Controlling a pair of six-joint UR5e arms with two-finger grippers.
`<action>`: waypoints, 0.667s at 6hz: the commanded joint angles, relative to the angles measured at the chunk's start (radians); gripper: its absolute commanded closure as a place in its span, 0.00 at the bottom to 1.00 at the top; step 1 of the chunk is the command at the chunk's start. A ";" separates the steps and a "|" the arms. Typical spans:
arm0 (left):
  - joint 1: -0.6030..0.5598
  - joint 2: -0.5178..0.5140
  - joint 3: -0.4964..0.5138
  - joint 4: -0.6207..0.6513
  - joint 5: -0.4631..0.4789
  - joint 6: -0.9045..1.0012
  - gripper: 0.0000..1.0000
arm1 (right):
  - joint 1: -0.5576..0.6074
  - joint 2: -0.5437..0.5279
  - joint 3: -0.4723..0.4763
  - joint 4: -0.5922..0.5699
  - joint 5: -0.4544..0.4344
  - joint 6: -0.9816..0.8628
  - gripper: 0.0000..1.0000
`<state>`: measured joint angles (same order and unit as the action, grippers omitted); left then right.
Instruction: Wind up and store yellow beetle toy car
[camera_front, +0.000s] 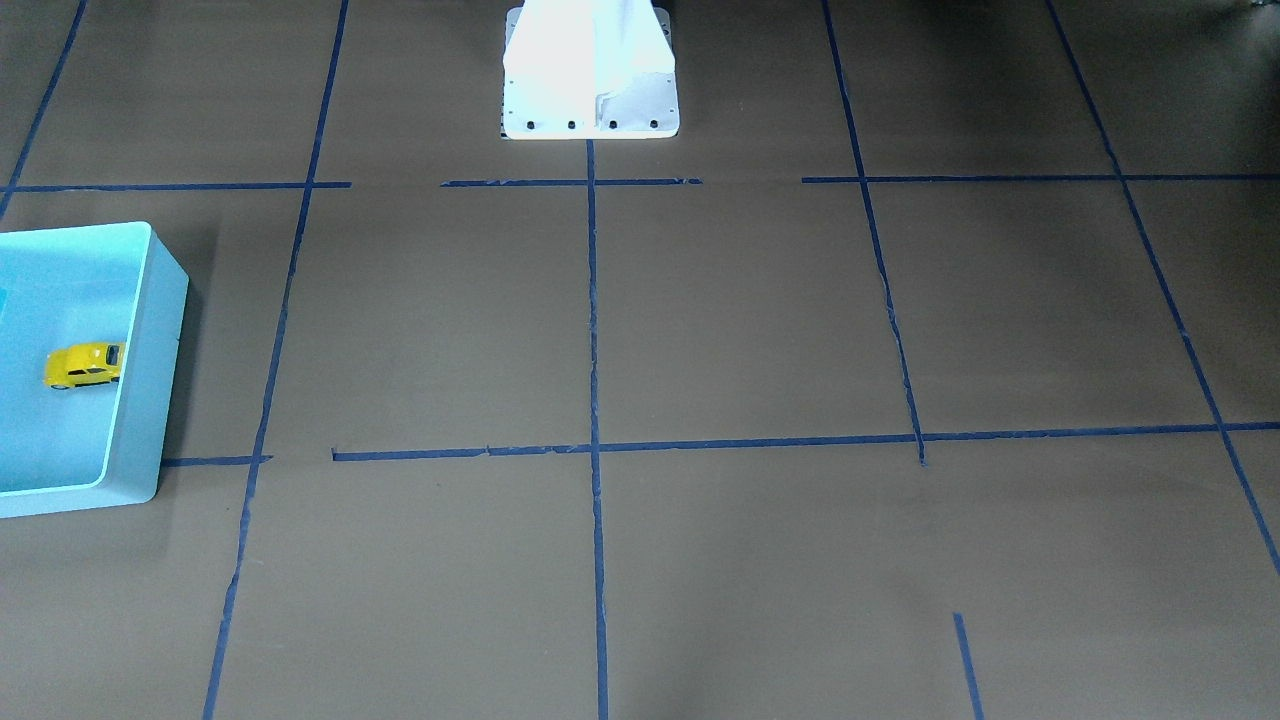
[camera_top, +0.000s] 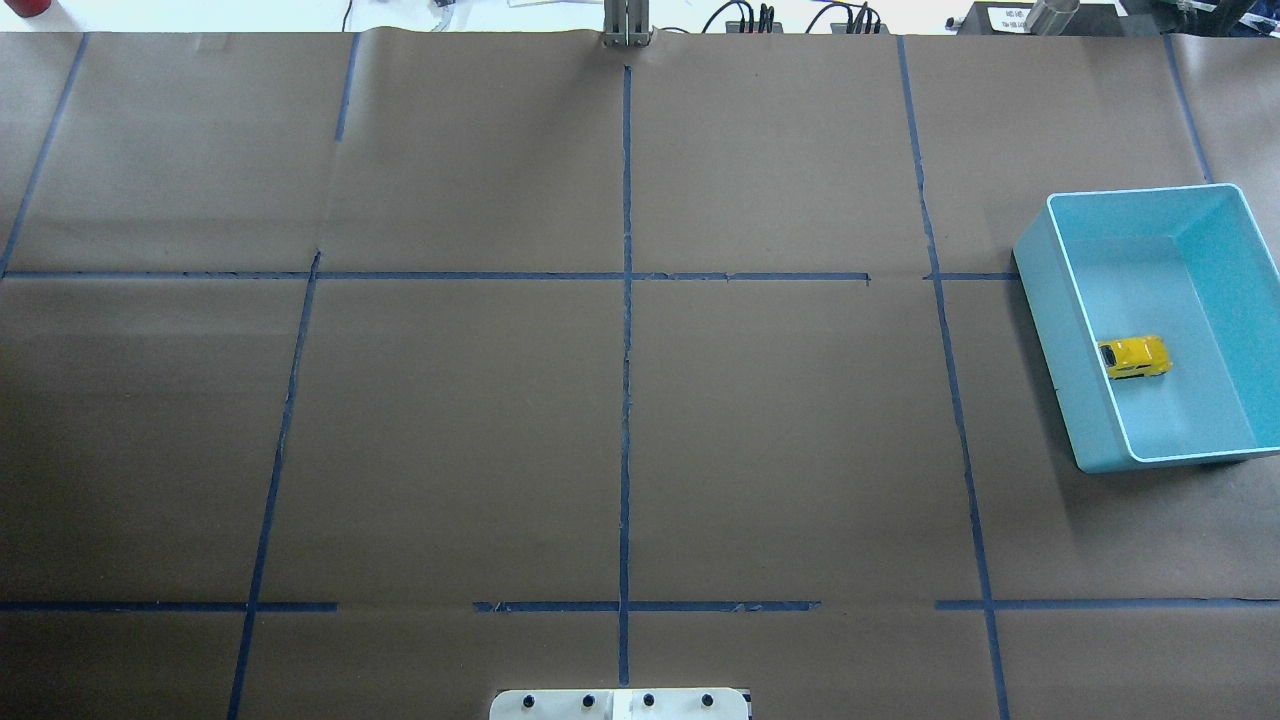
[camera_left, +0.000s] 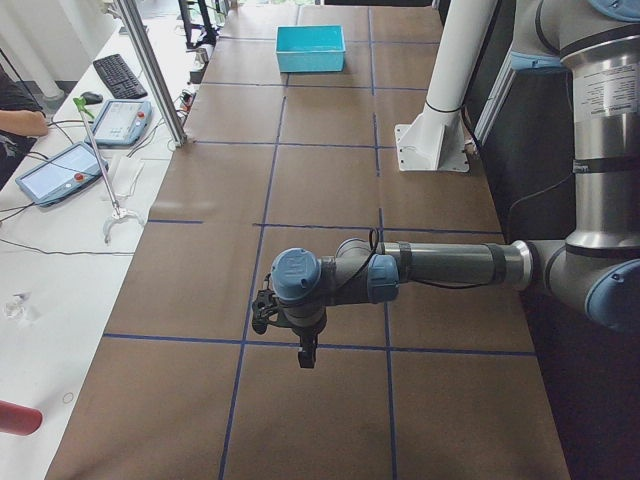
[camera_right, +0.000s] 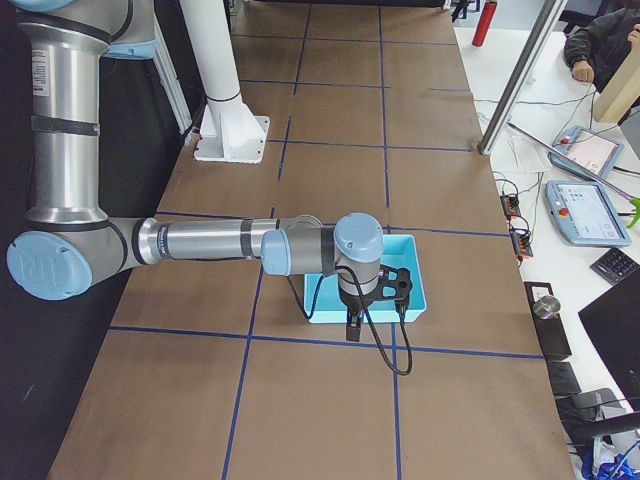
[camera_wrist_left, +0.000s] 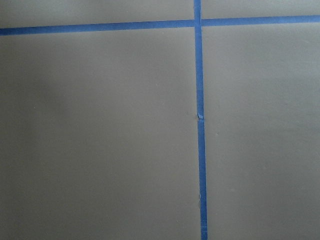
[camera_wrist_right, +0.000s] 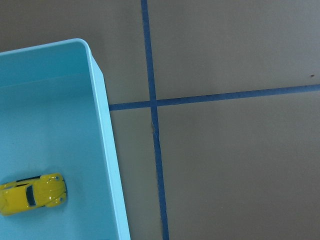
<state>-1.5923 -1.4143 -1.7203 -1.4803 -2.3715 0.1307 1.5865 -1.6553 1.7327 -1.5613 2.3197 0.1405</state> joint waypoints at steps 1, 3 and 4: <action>0.000 0.000 -0.001 0.000 0.000 0.001 0.00 | 0.000 -0.056 0.033 0.003 0.024 -0.152 0.00; 0.002 -0.002 -0.001 0.000 0.000 0.003 0.00 | 0.001 -0.080 0.044 0.001 0.026 -0.199 0.00; 0.000 -0.002 -0.001 0.000 0.000 0.003 0.00 | 0.001 -0.078 0.041 0.001 0.020 -0.199 0.00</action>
<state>-1.5917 -1.4157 -1.7211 -1.4803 -2.3715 0.1333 1.5876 -1.7323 1.7763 -1.5597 2.3436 -0.0534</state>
